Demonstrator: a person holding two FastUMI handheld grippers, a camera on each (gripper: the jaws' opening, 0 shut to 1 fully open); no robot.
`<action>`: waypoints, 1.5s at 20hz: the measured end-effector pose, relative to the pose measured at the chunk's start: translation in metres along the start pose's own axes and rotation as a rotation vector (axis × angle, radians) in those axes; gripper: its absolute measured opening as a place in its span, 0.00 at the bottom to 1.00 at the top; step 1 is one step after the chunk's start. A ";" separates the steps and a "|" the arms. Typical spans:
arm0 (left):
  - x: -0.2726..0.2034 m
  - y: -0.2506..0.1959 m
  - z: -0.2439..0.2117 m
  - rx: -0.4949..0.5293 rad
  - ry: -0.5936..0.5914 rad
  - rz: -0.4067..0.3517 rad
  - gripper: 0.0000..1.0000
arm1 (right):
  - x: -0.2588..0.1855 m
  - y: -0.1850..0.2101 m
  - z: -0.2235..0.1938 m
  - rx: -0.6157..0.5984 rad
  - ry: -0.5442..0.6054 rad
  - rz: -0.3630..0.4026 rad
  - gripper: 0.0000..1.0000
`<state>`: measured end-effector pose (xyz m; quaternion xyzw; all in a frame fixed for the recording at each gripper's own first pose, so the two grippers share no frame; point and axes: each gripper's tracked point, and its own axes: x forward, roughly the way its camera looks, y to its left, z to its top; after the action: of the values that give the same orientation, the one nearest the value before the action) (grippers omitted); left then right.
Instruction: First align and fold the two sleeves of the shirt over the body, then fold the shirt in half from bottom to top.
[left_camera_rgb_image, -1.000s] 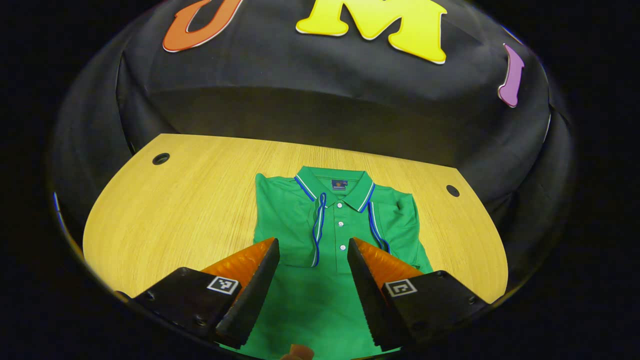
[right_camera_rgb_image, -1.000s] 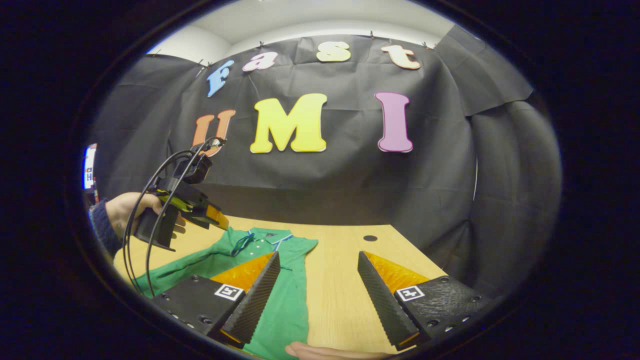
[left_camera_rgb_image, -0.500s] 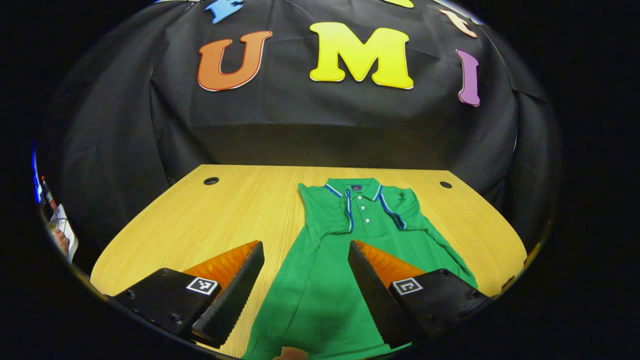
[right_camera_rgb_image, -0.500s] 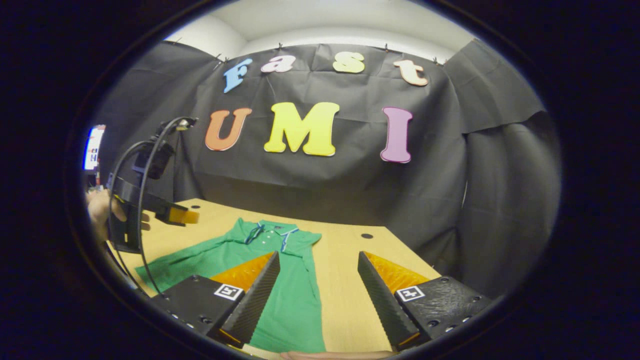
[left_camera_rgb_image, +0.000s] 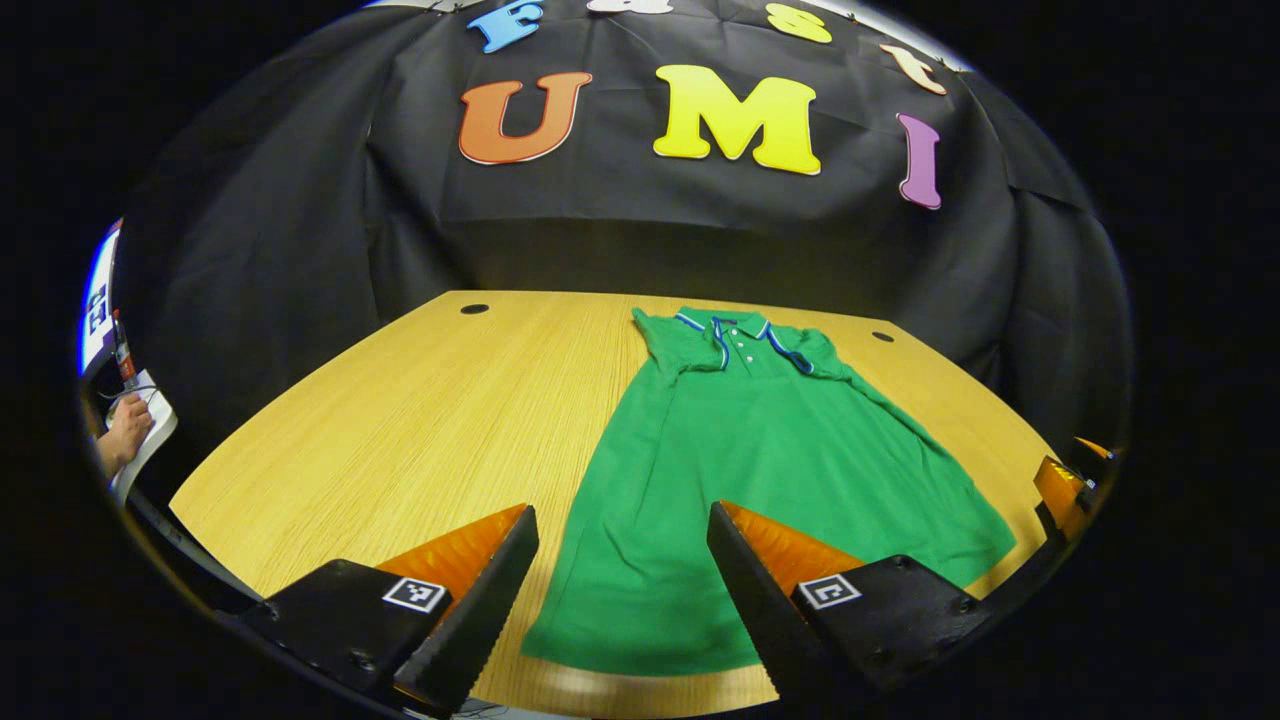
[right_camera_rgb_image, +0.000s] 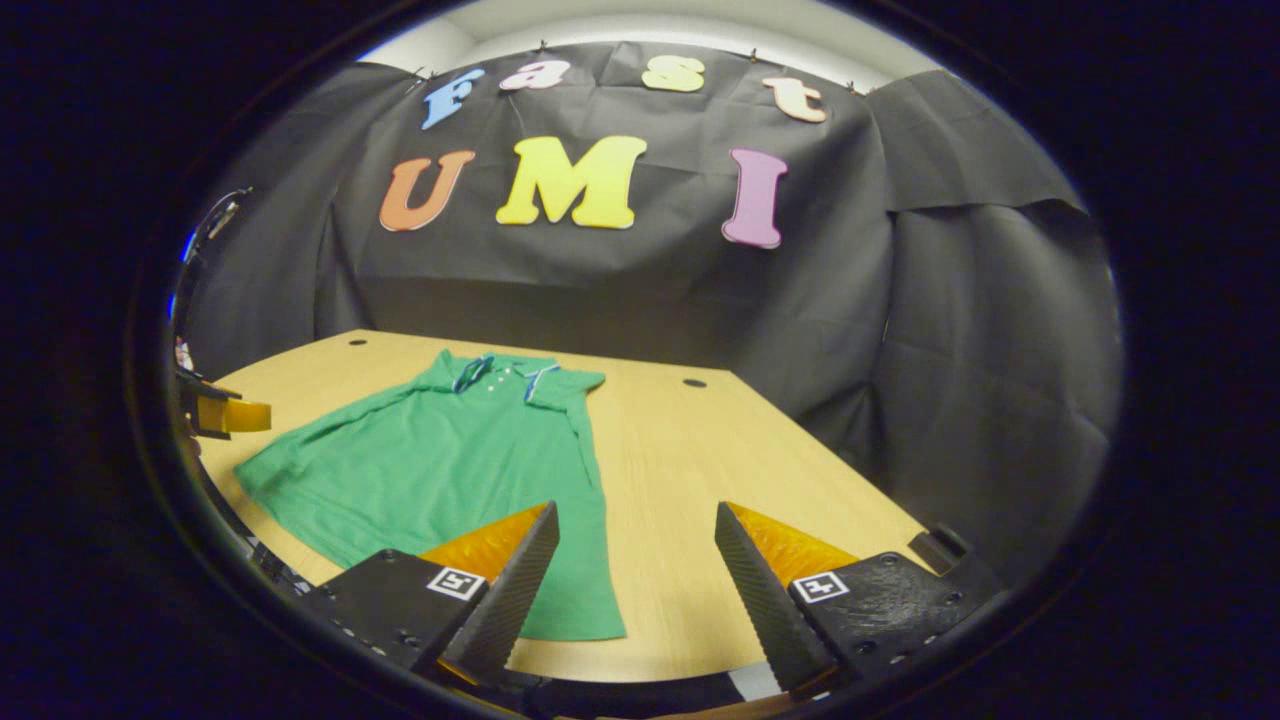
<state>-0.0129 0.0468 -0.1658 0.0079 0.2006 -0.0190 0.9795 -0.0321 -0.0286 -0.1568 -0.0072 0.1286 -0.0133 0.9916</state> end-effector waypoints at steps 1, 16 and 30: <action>-0.003 0.007 -0.006 0.018 -0.001 0.022 1.00 | -0.001 0.004 -0.011 0.014 0.032 0.012 0.96; 0.006 0.018 -0.051 0.005 0.097 0.011 1.00 | 0.012 0.031 -0.056 0.050 0.130 0.155 0.90; 0.023 -0.003 -0.035 -0.049 0.015 -0.049 0.07 | 0.018 0.040 -0.037 0.083 0.109 0.215 0.00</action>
<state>-0.0061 0.0438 -0.2072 -0.0209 0.2084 -0.0377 0.9771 -0.0232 0.0109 -0.1979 0.0486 0.1816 0.0875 0.9783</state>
